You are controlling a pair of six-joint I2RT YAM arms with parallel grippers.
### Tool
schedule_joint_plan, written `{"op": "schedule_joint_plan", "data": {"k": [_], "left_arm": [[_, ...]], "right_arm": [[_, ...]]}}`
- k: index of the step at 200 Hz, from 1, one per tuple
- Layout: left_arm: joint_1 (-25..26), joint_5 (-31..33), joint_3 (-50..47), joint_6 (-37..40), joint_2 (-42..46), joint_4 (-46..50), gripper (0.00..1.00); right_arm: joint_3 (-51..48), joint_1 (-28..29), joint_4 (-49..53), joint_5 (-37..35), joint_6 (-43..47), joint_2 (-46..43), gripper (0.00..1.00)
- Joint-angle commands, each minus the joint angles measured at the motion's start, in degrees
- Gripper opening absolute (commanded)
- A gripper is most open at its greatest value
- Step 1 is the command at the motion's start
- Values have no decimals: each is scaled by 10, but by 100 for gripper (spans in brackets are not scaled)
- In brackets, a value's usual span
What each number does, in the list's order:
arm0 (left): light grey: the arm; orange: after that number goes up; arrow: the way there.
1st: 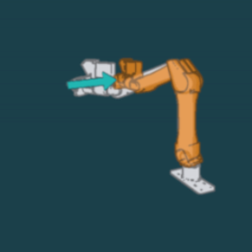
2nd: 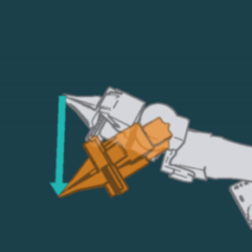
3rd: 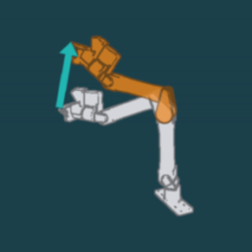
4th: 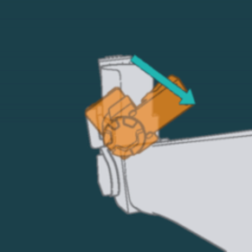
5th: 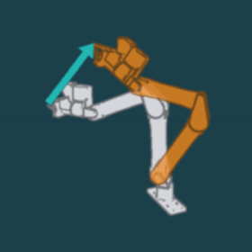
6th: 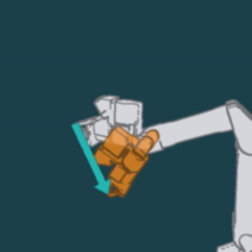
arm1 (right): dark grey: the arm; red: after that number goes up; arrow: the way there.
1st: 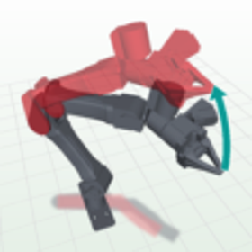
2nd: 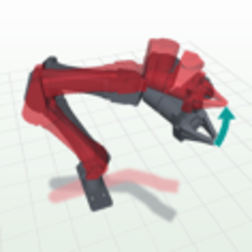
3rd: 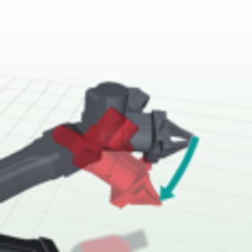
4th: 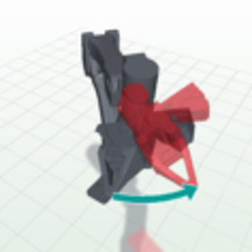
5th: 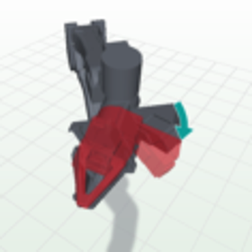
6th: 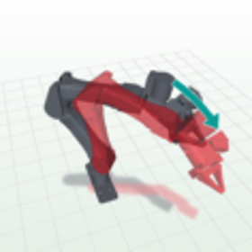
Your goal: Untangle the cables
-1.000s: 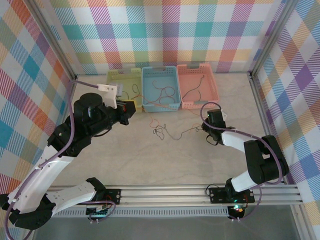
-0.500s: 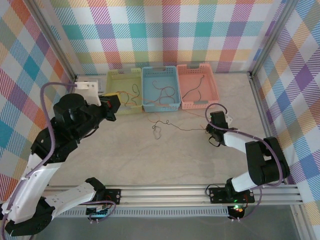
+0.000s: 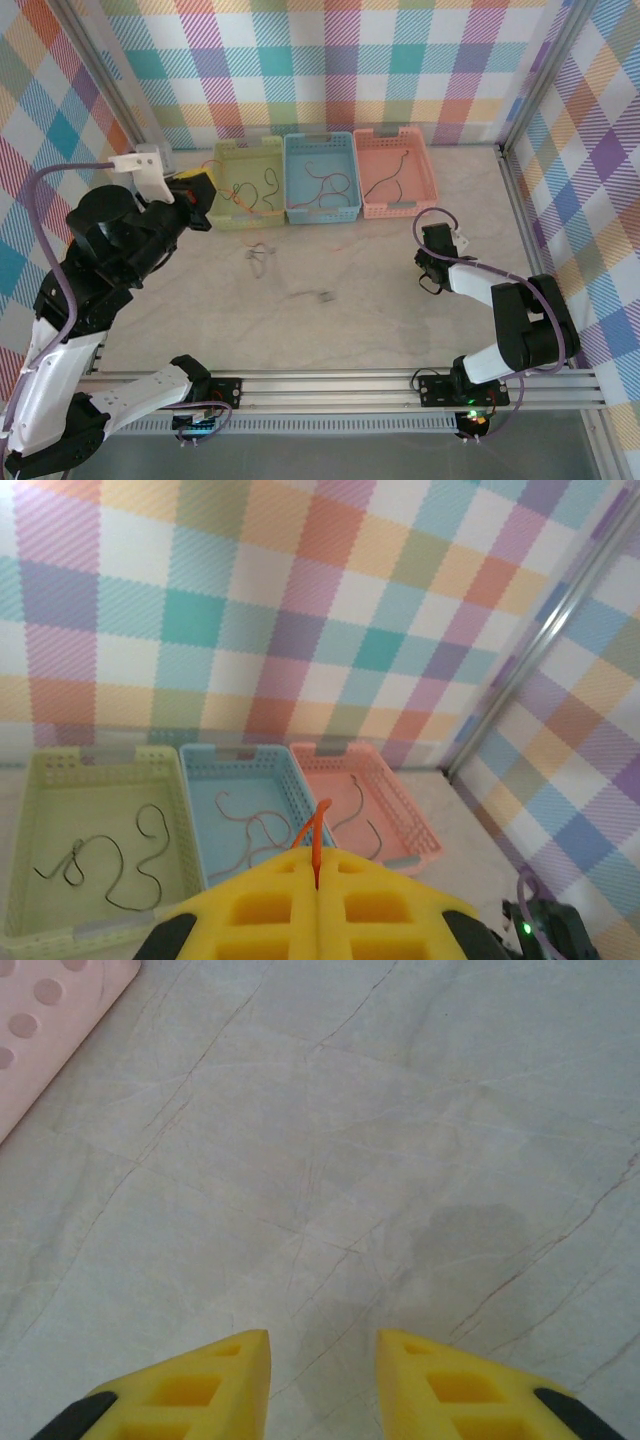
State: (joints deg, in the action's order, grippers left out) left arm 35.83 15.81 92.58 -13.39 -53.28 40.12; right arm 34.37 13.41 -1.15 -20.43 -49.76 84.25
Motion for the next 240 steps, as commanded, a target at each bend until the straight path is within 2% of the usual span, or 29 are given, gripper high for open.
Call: {"op": "schedule_joint_plan", "data": {"k": [1,31,70,94,109,127,147,187,213,240], "left_arm": [[-5,26,36,20,-7,-18,0],[-5,-22,42,13,-34,-10,0],[-6,-89,55,-1,-87,8,0],[-6,-121,60,-14,-118,6,0],[-6,-135,56,-23,-131,3,0],[-6,-163,32,-38,-137,-20,0],[-6,-187,18,-51,-148,-30,0],[-6,-257,10,-70,-172,-42,0],[-6,-291,9,-71,-179,-40,0],[-6,-319,8,-65,-181,-34,0]], "right_arm": [[-7,-5,11,-9,-12,-12,34],[-10,-5,0,-1,-5,-15,34],[-61,6,-184,104,87,-68,33],[-84,61,-315,169,199,-107,33],[-87,102,-390,258,276,-130,41],[-85,150,-428,337,337,-161,44],[-70,178,-436,413,354,-182,46],[-7,233,-429,511,400,-183,52],[45,262,-400,517,437,-173,54],[97,266,-376,524,447,-150,54]]}}
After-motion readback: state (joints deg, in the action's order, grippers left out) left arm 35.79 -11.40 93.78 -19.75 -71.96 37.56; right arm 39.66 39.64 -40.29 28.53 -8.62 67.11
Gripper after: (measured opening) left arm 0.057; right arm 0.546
